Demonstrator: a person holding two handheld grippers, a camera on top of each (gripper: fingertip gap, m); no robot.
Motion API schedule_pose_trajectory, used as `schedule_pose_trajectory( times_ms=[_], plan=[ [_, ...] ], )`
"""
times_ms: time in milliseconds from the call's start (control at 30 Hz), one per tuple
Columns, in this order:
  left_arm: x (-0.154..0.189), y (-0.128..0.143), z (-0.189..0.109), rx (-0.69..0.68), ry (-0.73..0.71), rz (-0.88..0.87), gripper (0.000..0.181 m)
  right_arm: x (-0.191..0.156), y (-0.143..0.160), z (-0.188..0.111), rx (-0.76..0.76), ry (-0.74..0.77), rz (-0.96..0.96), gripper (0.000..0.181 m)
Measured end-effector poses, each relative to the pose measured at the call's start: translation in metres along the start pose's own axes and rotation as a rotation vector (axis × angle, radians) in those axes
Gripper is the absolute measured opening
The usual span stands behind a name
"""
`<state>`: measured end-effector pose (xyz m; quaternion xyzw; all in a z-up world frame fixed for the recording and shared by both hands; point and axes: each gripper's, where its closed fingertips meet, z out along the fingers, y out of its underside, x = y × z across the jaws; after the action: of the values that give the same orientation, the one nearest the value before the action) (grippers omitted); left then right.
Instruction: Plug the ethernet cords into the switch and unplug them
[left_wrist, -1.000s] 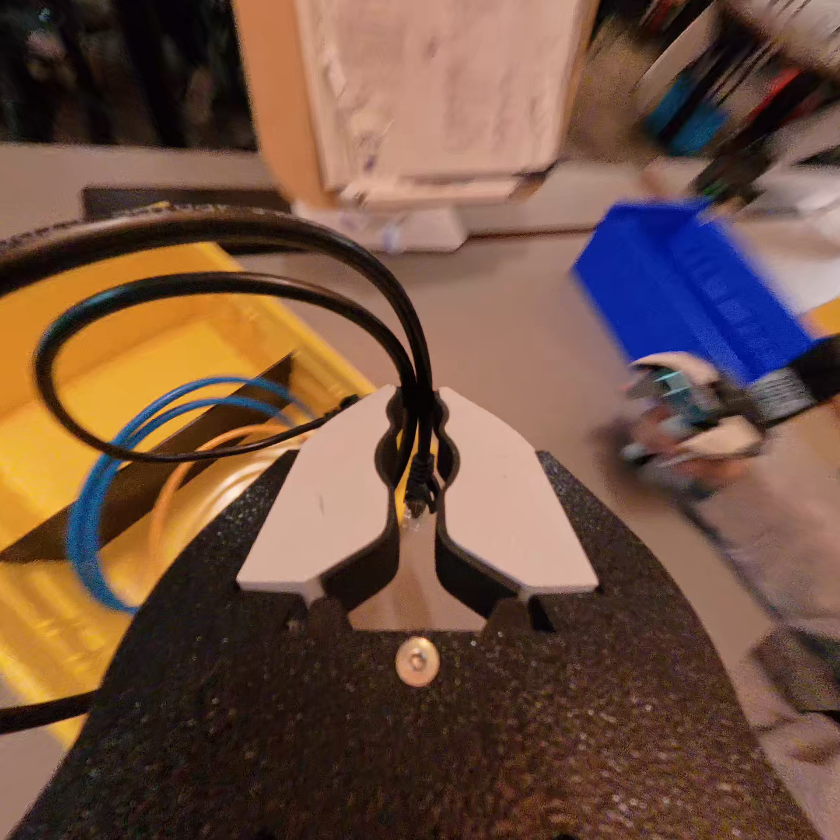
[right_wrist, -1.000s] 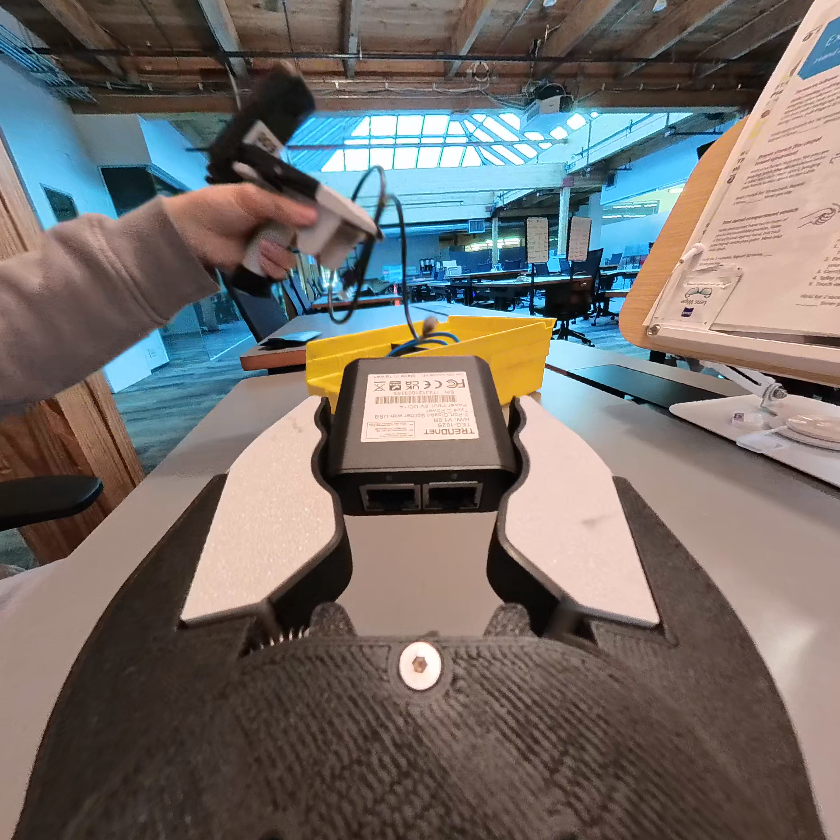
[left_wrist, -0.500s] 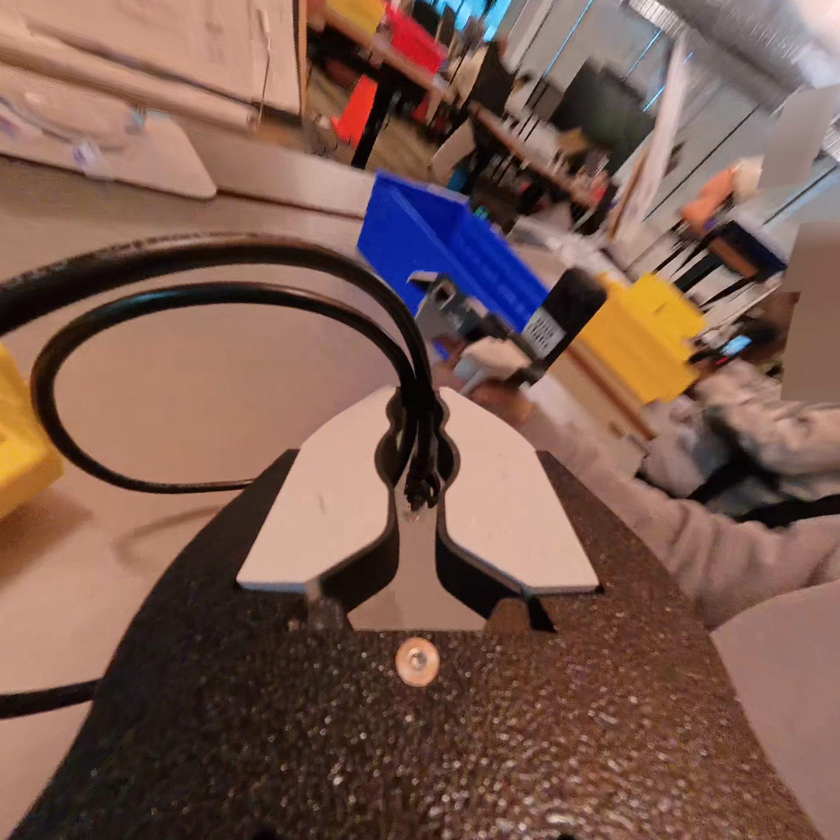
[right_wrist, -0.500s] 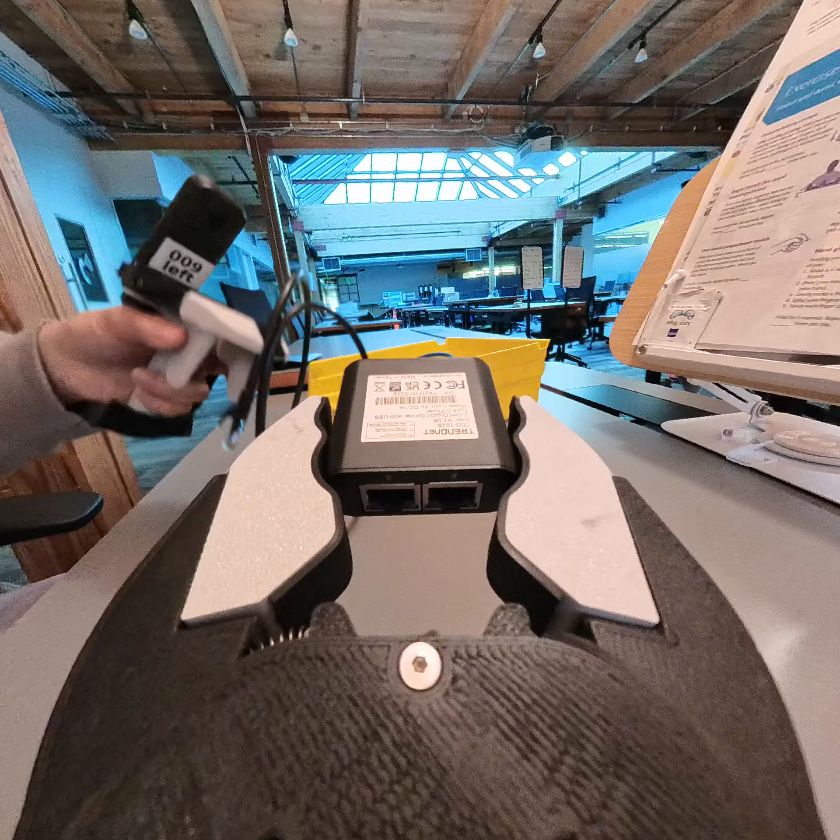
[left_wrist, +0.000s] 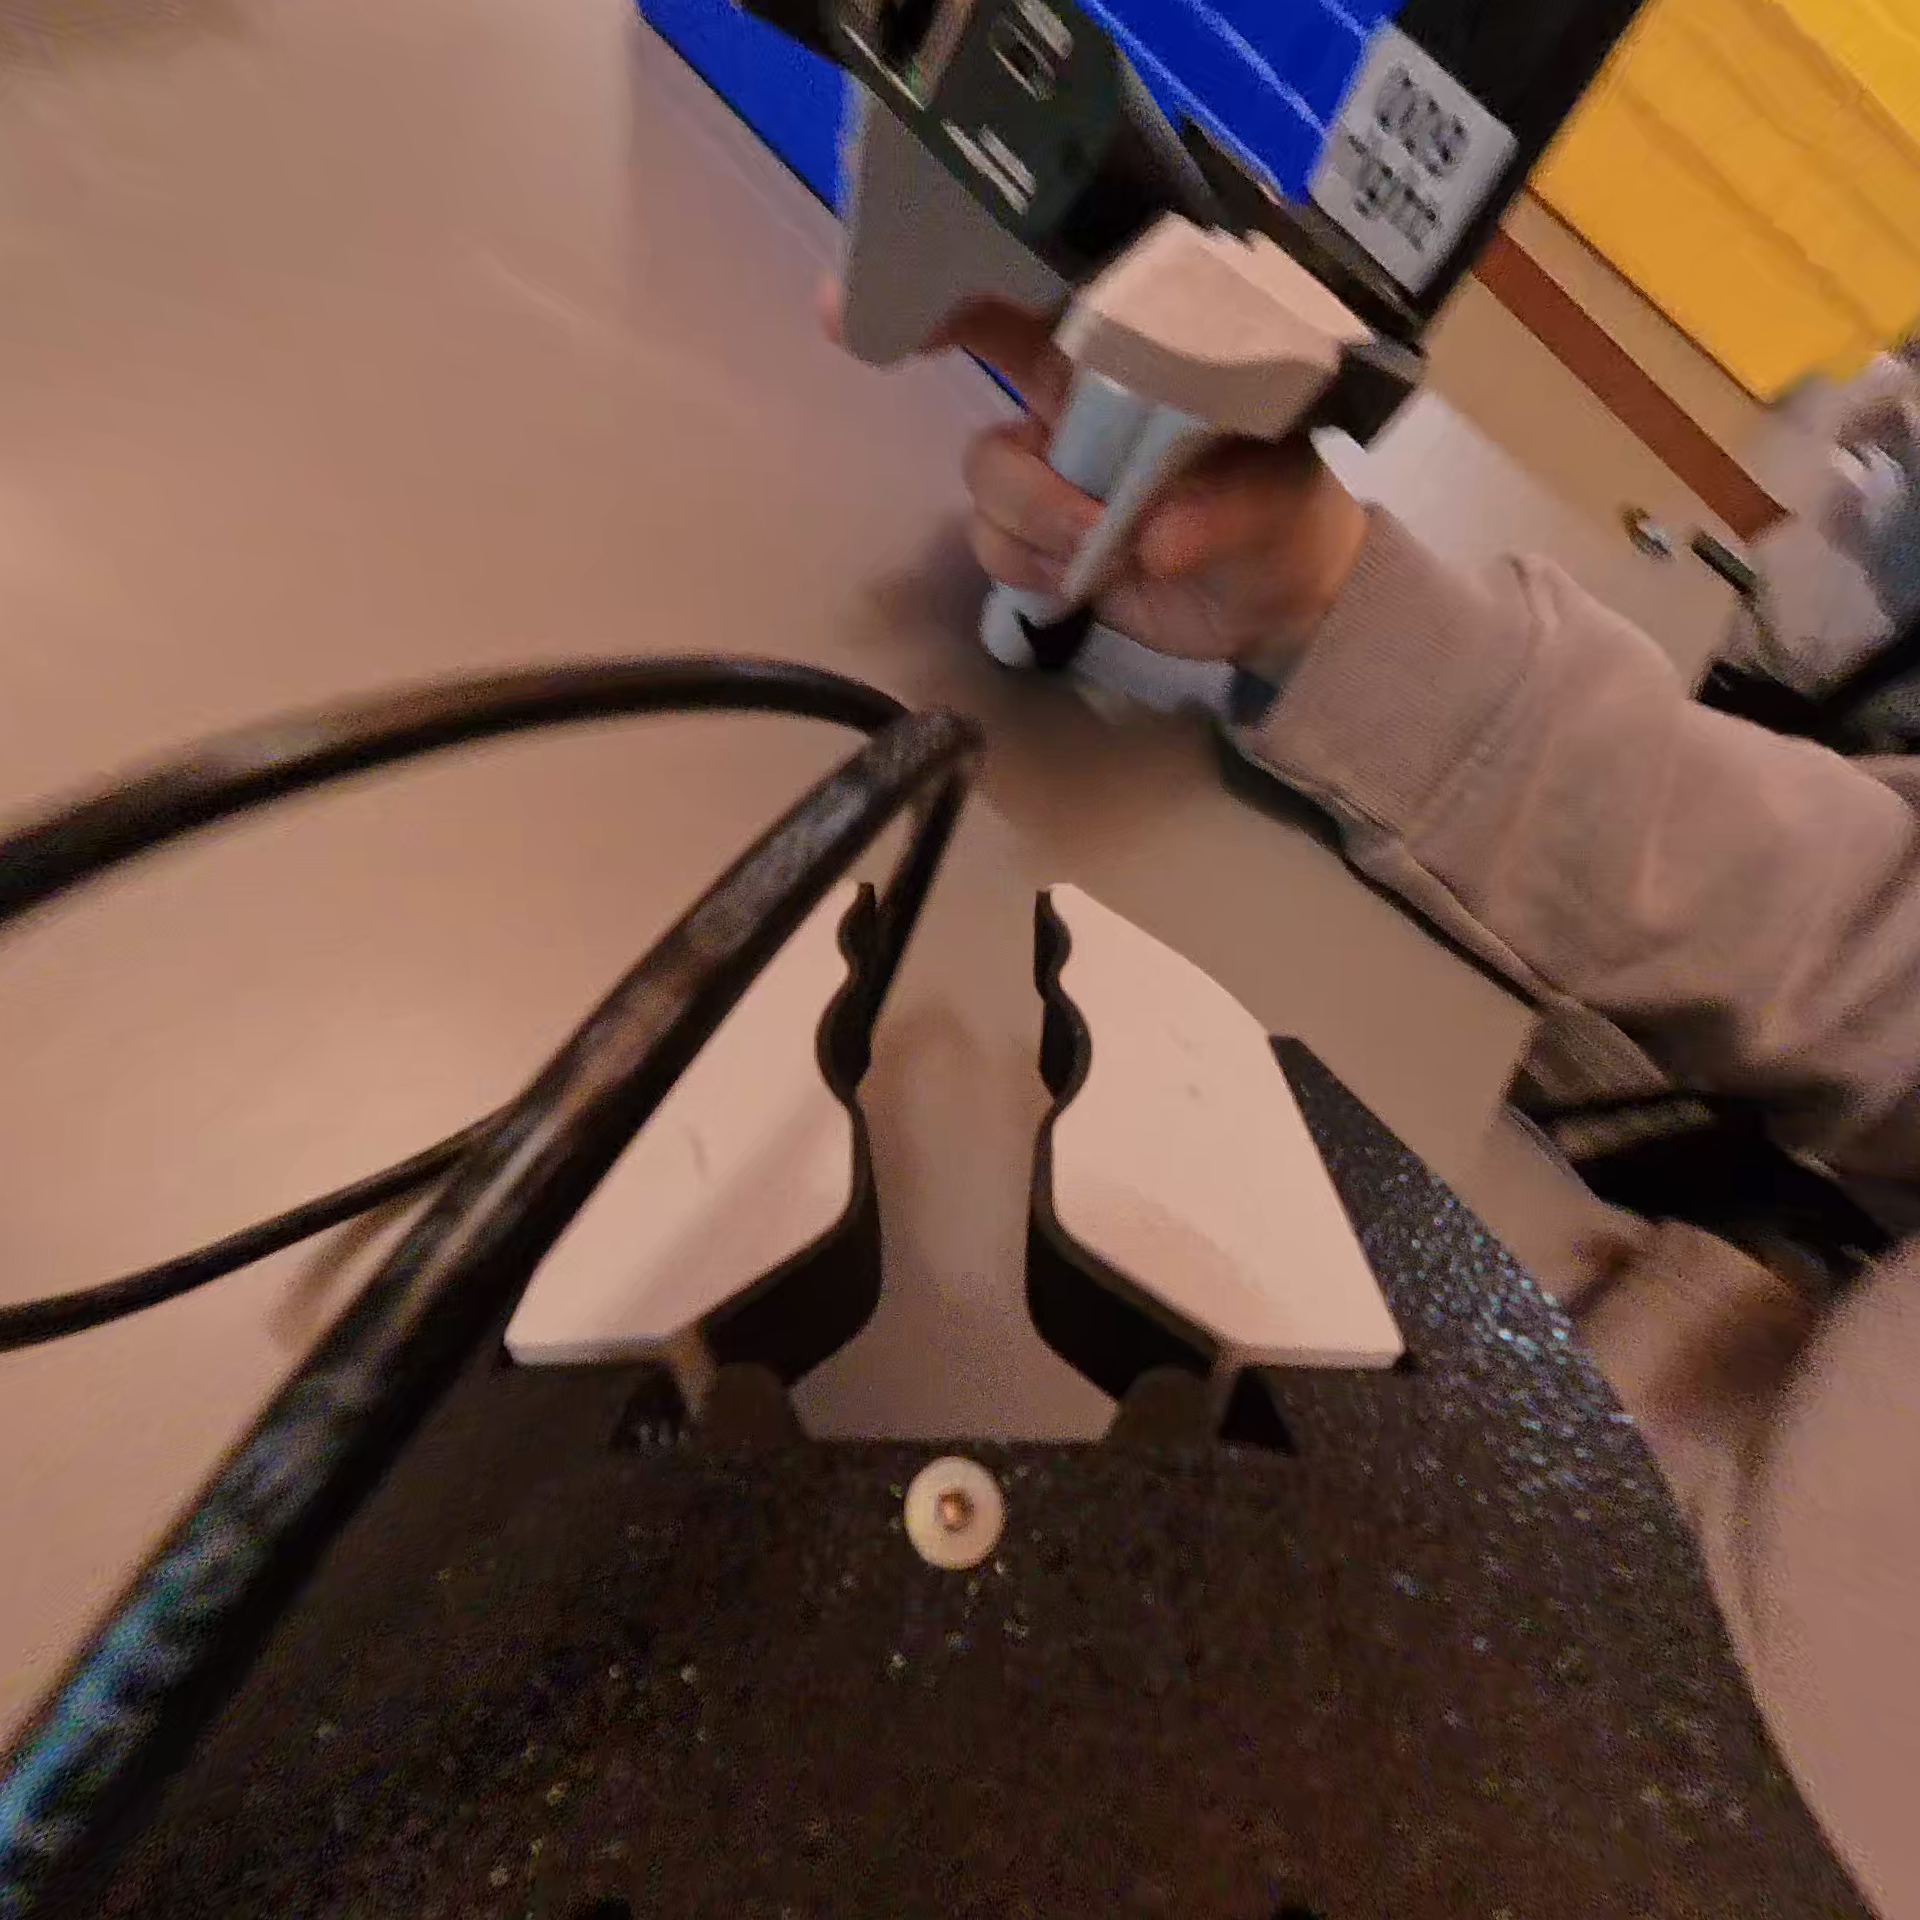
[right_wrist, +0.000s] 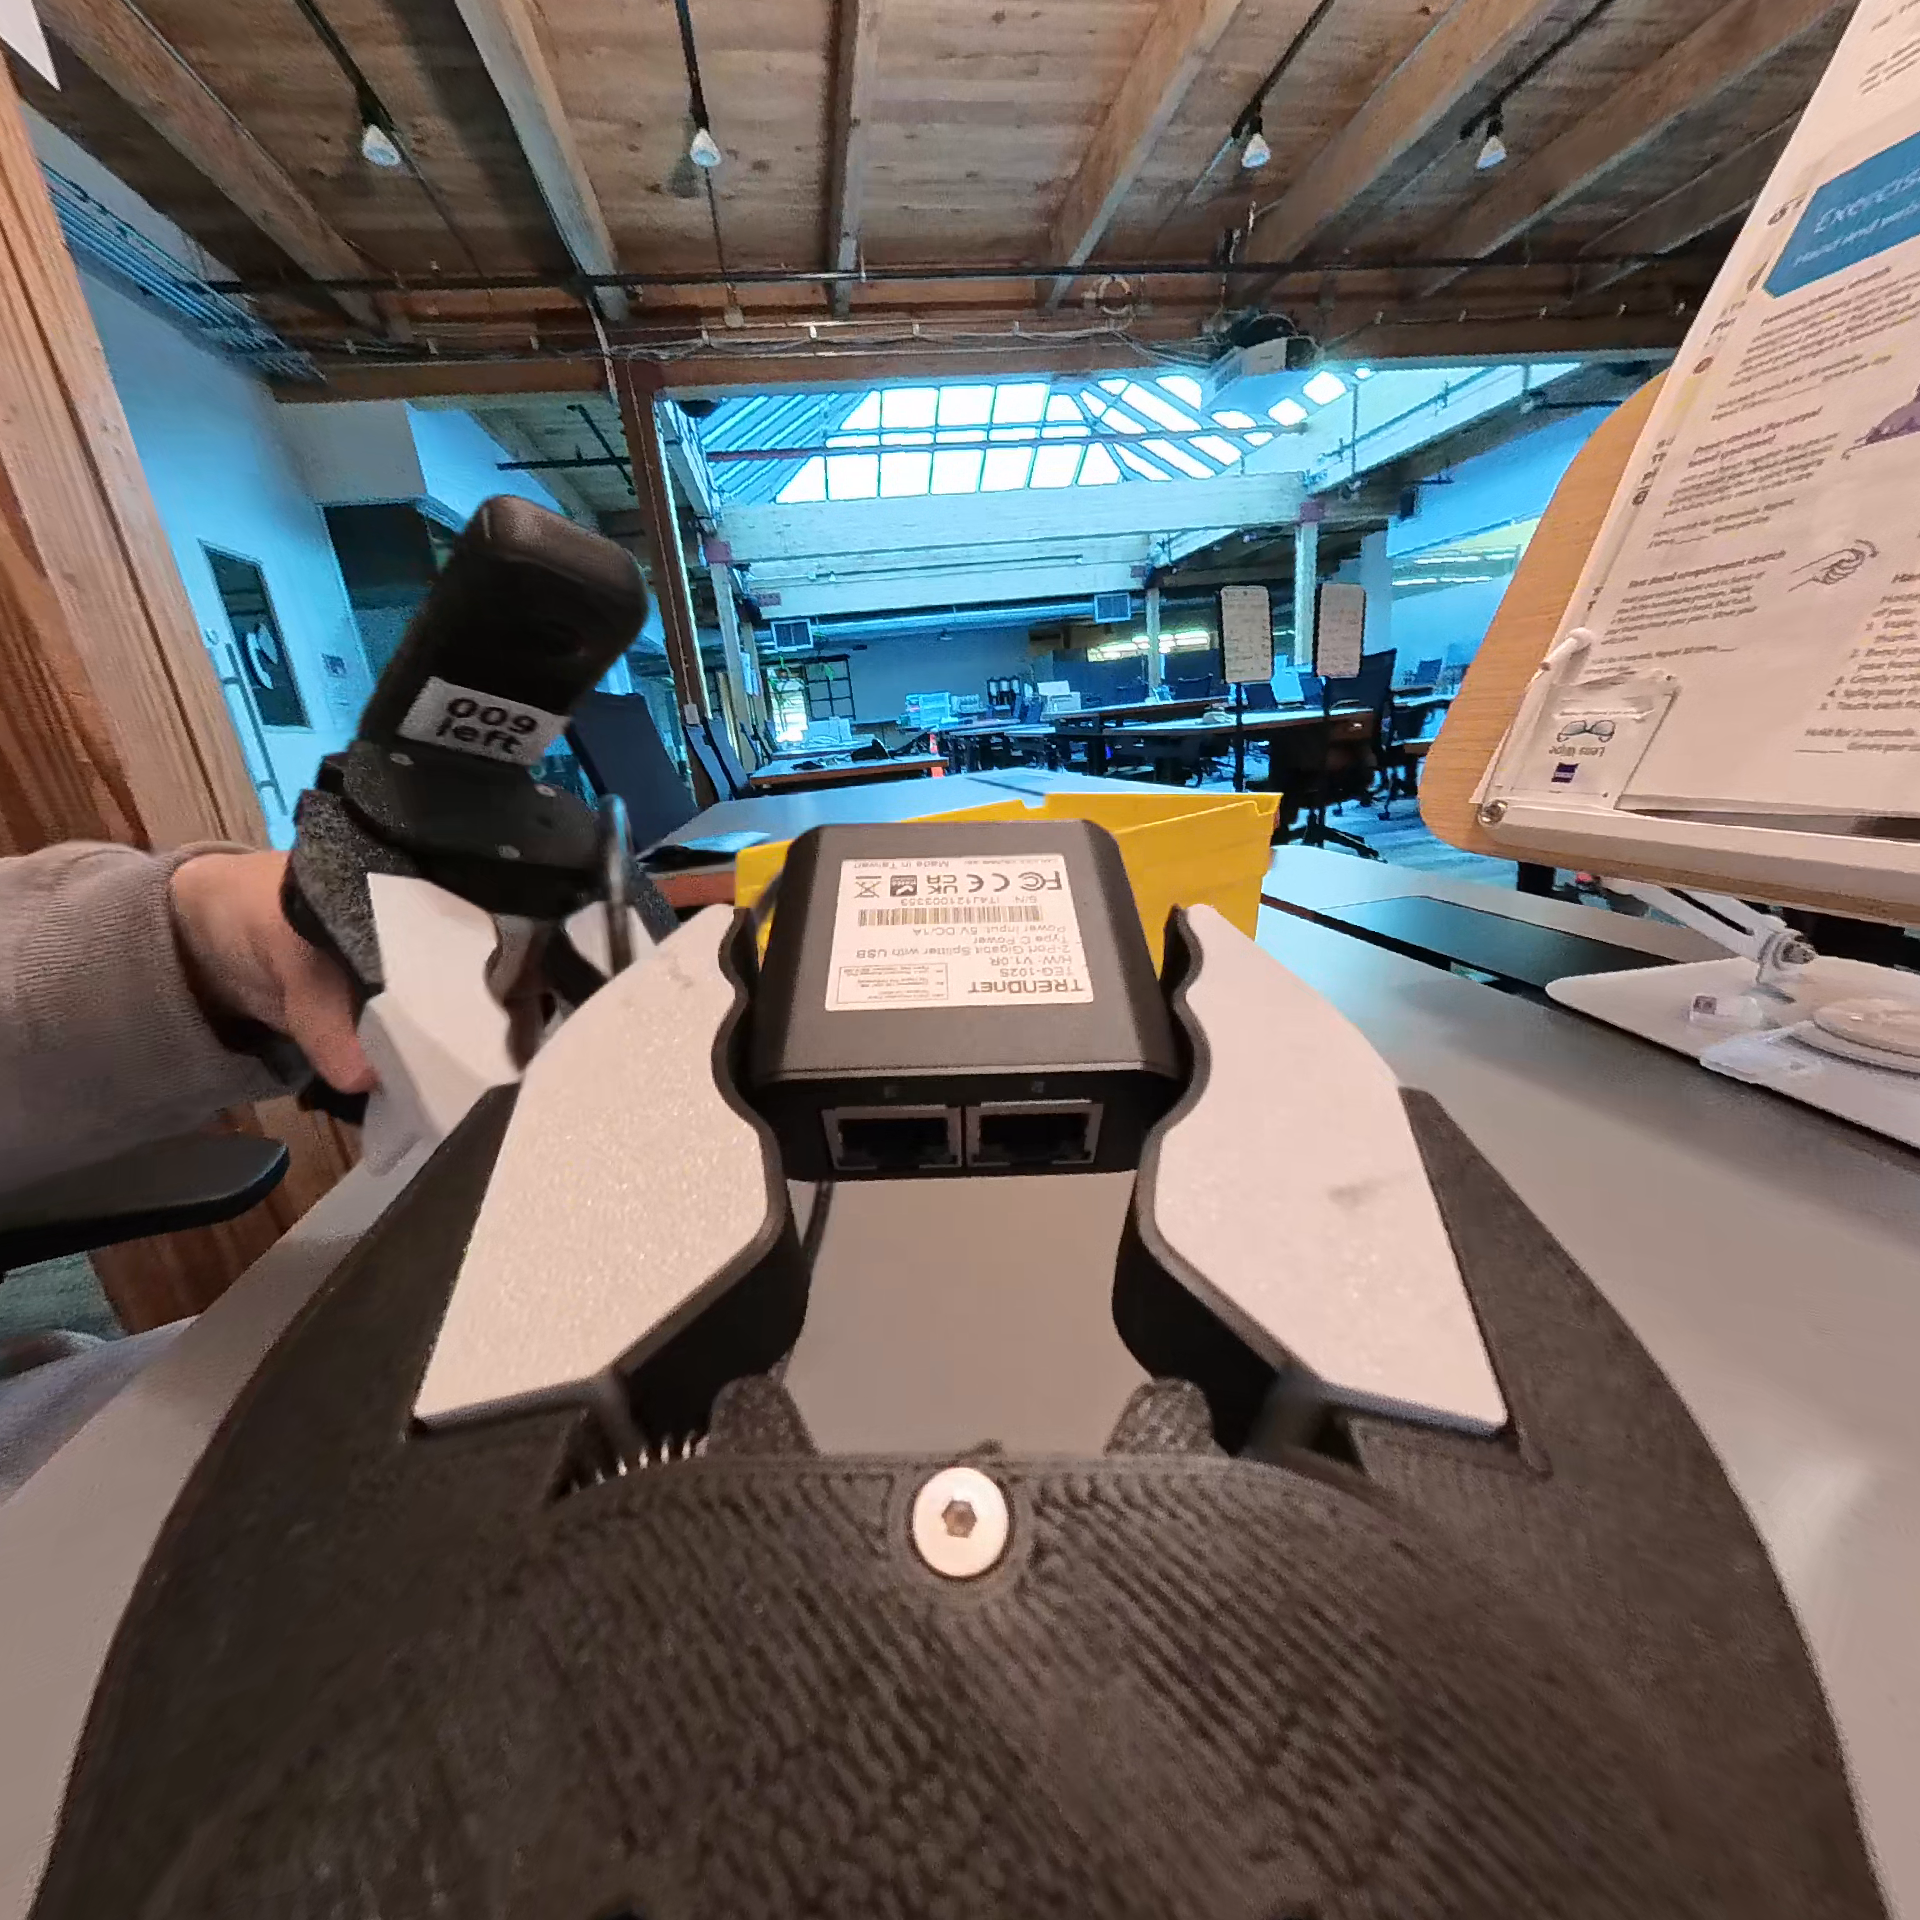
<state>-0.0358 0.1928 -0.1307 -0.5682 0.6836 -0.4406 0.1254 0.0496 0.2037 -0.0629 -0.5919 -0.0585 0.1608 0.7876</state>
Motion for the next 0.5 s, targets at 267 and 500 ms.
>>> schedule_pose_trajectory(
  times_ms=[267, 500],
  plan=[
    [0.042, 0.038, -0.003, -0.243, 0.223, 0.083, 0.032, -0.024, 0.001, -0.001, -0.003, -0.157, -0.043, 0.075],
    [0.003, 0.036, -0.013, -0.182, 0.053, 0.058, 0.029, -0.024, 0.000, -0.003, 0.007, -0.162, -0.039, 0.074]
  ],
)
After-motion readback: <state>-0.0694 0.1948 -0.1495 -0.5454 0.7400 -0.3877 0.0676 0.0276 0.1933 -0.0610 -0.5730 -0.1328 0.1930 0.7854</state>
